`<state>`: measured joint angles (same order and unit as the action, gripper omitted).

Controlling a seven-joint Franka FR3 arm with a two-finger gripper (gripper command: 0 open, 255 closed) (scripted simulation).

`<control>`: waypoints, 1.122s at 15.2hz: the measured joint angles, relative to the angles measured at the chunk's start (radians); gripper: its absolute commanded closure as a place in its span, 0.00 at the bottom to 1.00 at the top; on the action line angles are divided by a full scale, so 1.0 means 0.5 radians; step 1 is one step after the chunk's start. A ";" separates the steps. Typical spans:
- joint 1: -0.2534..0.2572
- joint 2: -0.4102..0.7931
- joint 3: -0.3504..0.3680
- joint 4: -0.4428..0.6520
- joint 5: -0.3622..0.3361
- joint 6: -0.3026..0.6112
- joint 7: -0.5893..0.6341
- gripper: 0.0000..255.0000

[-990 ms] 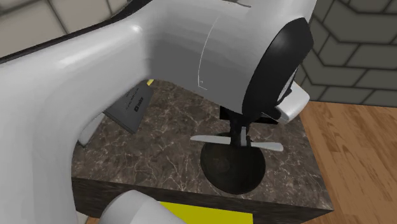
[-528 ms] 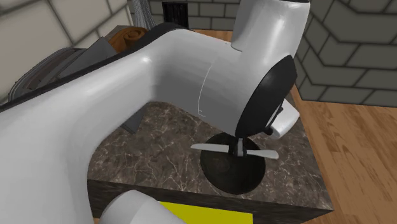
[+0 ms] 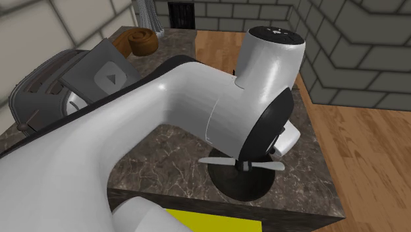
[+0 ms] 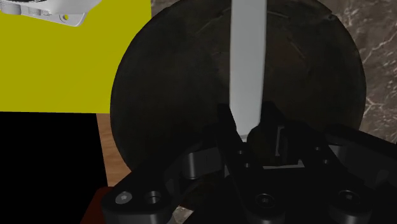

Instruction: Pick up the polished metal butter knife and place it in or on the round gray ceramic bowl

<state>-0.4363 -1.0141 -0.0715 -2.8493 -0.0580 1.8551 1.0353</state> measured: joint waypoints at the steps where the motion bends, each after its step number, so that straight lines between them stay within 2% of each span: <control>1: 0.001 -0.001 0.001 -0.007 0.001 0.006 0.001 1.00; 6: 0.001 0.000 0.001 -0.012 0.001 0.012 0.002 1.00; 7: 0.001 0.000 0.001 -0.012 0.001 0.012 0.002 0.00; 13: 0.001 0.000 0.001 -0.013 0.001 0.012 0.002 0.00; 17: 0.000 -0.023 0.003 0.170 0.005 -0.189 -0.008 0.00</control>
<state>-0.4363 -1.0254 -0.0698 -2.7642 -0.0555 1.7607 1.0313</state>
